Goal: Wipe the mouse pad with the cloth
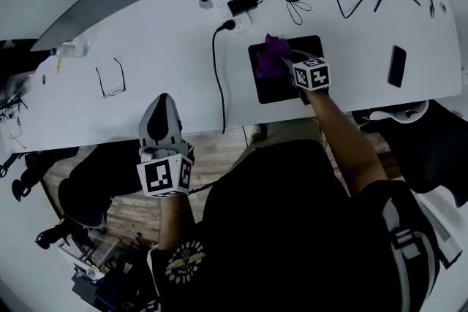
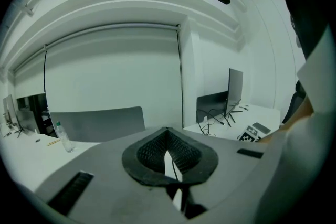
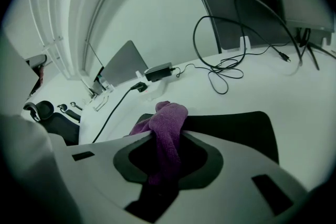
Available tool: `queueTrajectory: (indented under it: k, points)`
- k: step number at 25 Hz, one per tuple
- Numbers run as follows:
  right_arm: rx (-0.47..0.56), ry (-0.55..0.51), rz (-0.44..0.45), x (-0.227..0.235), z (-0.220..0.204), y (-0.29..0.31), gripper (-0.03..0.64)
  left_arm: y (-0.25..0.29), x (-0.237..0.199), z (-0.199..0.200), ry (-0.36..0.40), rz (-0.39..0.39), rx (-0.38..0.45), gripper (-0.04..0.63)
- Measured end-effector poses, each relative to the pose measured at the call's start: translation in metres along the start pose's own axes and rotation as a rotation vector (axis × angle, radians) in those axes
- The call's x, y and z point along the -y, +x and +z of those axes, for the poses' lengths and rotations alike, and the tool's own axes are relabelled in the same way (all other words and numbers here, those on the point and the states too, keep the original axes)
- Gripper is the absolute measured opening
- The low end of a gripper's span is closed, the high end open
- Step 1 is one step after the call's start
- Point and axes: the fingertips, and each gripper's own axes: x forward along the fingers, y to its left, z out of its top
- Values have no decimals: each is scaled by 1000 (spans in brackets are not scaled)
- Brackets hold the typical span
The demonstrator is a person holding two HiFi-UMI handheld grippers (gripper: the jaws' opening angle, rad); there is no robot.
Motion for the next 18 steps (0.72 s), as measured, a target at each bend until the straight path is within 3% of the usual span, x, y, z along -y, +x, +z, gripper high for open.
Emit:
queueTrajectory:
  k: [14,18]
  points:
    - [-9,106,-280,126,-14,-71,84,27,29,18,3,-99,41,2]
    - [59,156,-268,137,-7,-94,84,21,23,21,-9,-93,74,2]
